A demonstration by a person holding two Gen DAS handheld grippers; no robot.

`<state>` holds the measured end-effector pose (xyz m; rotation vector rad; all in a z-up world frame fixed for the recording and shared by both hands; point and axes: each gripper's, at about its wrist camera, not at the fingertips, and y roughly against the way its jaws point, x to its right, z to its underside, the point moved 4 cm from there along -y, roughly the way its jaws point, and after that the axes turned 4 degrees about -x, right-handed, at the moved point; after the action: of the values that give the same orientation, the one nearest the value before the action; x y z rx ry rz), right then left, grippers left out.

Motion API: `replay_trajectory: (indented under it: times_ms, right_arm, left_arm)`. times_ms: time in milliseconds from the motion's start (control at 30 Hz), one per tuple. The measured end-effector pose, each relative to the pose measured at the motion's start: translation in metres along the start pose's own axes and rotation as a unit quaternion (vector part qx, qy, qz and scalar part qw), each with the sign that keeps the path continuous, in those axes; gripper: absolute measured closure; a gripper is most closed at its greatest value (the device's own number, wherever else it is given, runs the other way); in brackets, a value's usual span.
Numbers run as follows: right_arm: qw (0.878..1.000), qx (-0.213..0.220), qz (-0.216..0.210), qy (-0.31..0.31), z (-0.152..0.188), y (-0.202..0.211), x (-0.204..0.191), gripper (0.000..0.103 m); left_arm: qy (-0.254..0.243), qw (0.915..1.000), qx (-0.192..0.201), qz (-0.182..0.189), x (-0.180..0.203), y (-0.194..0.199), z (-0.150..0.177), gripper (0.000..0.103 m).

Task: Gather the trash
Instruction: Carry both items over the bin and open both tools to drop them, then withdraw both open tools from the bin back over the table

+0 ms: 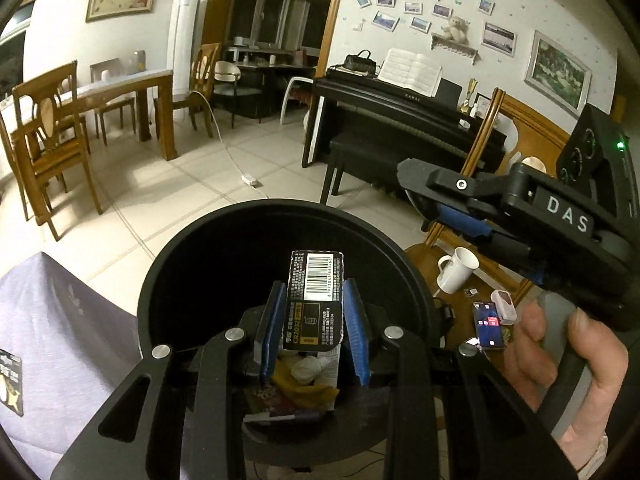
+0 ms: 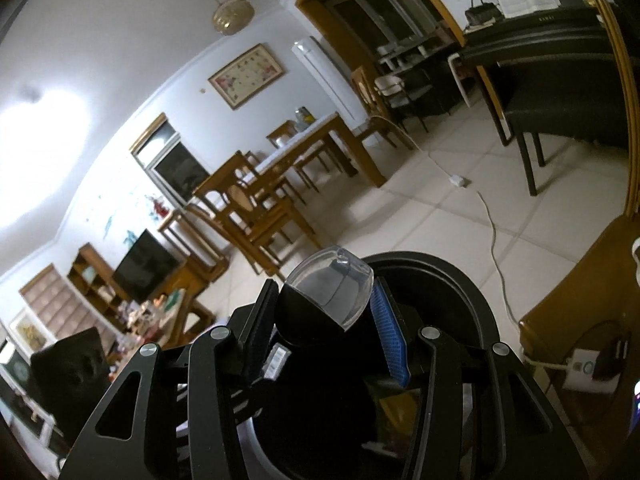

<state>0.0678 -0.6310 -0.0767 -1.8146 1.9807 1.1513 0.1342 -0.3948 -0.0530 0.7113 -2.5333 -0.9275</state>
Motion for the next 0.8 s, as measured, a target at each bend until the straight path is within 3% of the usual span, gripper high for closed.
replay_trajectory:
  times_ms: [33, 100, 167, 200, 233, 533, 800]
  right_arm:
    - [1.000, -0.003, 0.001, 0.000, 0.000, -0.001, -0.001, 0.052]
    - [1.000, -0.007, 0.008, -0.001, 0.003, -0.001, 0.001, 0.022]
    - [1.000, 0.008, 0.008, -0.013, 0.003, 0.001, 0.004, 0.021]
    - [1.000, 0.007, 0.007, -0.013, 0.003, 0.001, 0.003, 0.021]
    - [1.000, 0.006, 0.008, -0.009, 0.004, 0.000, 0.002, 0.021]
    - [1.000, 0.004, -0.003, 0.001, 0.008, 0.000, -0.018, 0.021]
    - [0.998, -0.031, -0.030, 0.044, 0.030, -0.018, -0.078, 0.014]
  left_arm:
    - [-0.001, 1.0000, 0.000, -0.003, 0.000, -0.002, -0.001, 0.072]
    - [-0.006, 0.9998, 0.004, -0.016, 0.004, -0.003, -0.003, 0.069]
    - [-0.011, 0.9997, -0.001, -0.023, 0.006, -0.004, -0.001, 0.048]
    - [-0.013, 0.9995, 0.004, -0.030, 0.007, -0.002, -0.001, 0.025]
    - [-0.016, 0.9989, 0.016, -0.041, 0.007, 0.002, -0.001, 0.014]
    - [-0.015, 0.9973, 0.042, -0.059, 0.000, 0.040, 0.007, 0.005]
    - [0.022, 0.9931, 0.056, -0.101, -0.035, 0.109, 0.045, 0.005]
